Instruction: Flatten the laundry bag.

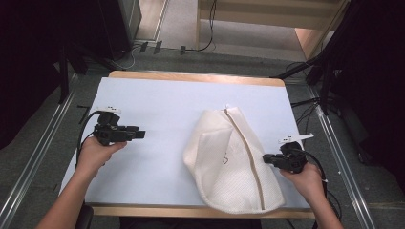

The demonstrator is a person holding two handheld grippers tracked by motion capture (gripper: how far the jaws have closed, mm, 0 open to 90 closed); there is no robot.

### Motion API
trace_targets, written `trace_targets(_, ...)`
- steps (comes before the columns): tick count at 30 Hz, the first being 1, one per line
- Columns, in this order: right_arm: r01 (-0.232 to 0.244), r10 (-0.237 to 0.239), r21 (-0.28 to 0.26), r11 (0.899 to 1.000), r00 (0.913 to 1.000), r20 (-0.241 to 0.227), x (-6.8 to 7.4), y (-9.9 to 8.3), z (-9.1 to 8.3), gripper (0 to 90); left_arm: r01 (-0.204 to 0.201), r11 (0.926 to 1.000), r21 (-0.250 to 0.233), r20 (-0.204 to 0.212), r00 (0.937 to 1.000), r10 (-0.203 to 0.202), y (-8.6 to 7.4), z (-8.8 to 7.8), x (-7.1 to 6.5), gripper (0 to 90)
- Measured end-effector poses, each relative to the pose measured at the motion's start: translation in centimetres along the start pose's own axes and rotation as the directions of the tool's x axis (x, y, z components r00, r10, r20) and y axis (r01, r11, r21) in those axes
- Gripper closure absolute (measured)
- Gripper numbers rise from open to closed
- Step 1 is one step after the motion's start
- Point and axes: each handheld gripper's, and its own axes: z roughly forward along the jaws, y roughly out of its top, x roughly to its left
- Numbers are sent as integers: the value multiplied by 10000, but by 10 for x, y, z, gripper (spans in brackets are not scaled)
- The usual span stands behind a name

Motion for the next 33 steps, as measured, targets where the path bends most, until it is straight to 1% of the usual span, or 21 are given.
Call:
trace_targets(1,-12,12,-127,9999,10000,48,-1,0,-1,746,-99,9999,46,35,9999,99,2,2,-2,534)
trace_targets(3,-317,317,-488,9983,9995,-5,-2,2,-7,672,-224,9997,80,121,9997,223,6,7,-7,531)
trace_targets(4,-368,368,-813,9960,9993,-6,-1,4,-11,643,-314,9994,129,135,9994,313,8,9,-9,530)
trace_targets(5,-368,368,-813,9960,9993,-6,-1,4,-11,643,-314,9994,129,135,9994,313,8,9,-9,528)
trace_targets(6,-379,382,-1535,9874,9993,-8,2,10,-20,649,-418,9990,186,203,9989,414,12,13,-13,525)
trace_targets(9,-402,386,-2059,9778,9992,-118,6,18,-25,701,-501,9984,246,309,9983,494,16,17,-18,516)
trace_targets(10,-424,397,-2134,9760,9991,-170,8,22,-25,706,-615,9977,273,394,9974,604,20,22,-23,514)
trace_targets(11,-424,397,-2134,9760,9991,-170,8,22,-25,706,-615,9977,273,394,9974,604,20,22,-23,512)
trace_targets(12,-425,360,-2197,9746,9988,-335,13,28,-21,727,-804,9962,343,437,9959,789,24,25,-29,509)
trace_targets(13,-379,304,-2226,9742,9988,-373,16,32,-19,731,-835,9960,328,479,9955,819,26,27,-32,508)
trace_targets(14,-380,264,-2270,9731,9982,-535,20,36,-17,740,-940,9949,362,527,9944,920,28,28,-35,508)
trace_targets(15,-380,264,-2270,9731,9982,-535,20,36,-17,740,-940,9949,362,527,9944,920,28,28,-35,507)
trace_targets(17,-169,-72,-2597,9656,9958,-915,34,49,-11,803,-1059,9938,326,628,9926,1037,34,31,-42,507)
trace_targets(18,-169,-72,-2597,9656,9958,-915,34,49,-11,803,-1059,9938,326,628,9926,1037,34,31,-42,506)
trace_targets(19,20,-366,-2797,9601,9923,-1186,46,59,-9,851,-1120,9934,263,692,9915,1100,38,32,-44,506)
trace_targets(20,117,-540,-2941,9557,9892,-1362,52,63,-9,875,-1092,9938,233,778,9912,1071,40,33,-46,505)
trace_targets(24,551,-1154,-3207,9456,9783,-1722,75,76,-5,900,-1192,9927,200,901,9890,1169,44,35,-50,501)
trace_targets(26,604,-1294,-3169,9465,9709,-2014,84,80,2,900,-1232,9921,227,909,9885,1207,45,36,-50,498)
trace_targets(28,778,-1479,-3067,9486,9660,-2122,92,84,12,896,-1219,9922,259,944,9884,1190,45,36,-50,496)
trace_targets(31,1071,-1730,-2840,9528,9605,-2182,104,90,29,896,-1163,9931,171,970,9887,1141,45,34,-49,493)
trace_targets(33,1161,-1801,-2783,9535,9594,-2170,107,92,35,896,-1133,9935,135,936,9893,1116,45,33,-48,493)
